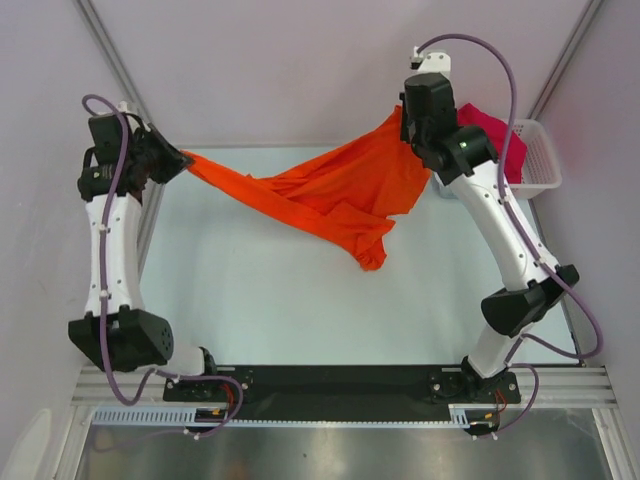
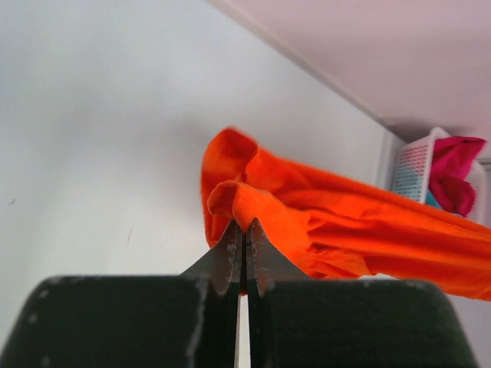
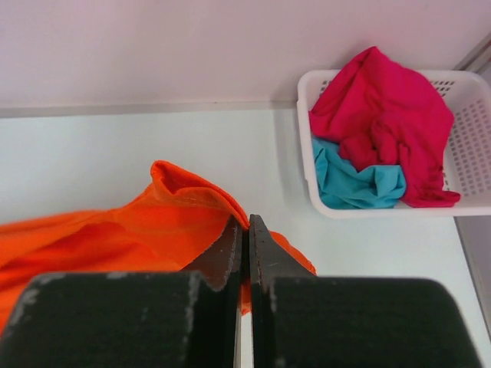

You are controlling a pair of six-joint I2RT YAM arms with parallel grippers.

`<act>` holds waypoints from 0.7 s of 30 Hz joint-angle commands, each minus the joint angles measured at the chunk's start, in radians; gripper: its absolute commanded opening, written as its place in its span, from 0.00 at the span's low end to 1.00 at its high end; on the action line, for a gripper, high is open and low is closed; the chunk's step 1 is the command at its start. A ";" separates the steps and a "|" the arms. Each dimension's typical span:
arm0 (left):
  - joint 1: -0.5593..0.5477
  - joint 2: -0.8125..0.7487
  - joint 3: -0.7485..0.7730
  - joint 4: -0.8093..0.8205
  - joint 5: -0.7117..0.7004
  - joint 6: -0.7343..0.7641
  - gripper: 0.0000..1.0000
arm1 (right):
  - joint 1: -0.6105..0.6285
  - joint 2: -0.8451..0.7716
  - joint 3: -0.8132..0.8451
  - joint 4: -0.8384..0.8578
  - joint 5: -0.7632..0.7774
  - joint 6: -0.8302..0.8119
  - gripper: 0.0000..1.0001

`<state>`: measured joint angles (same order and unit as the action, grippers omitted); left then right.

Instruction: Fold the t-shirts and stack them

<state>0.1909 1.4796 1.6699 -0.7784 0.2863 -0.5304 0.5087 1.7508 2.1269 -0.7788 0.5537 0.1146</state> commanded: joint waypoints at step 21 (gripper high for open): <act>-0.008 -0.135 -0.400 0.250 0.174 -0.066 0.70 | 0.111 -0.264 -0.209 -0.045 0.003 0.072 0.00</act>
<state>0.1921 1.2785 1.3354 -0.6586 0.4263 -0.5655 0.5858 1.5440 1.9240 -0.8417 0.5682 0.1547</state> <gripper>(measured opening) 0.695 0.024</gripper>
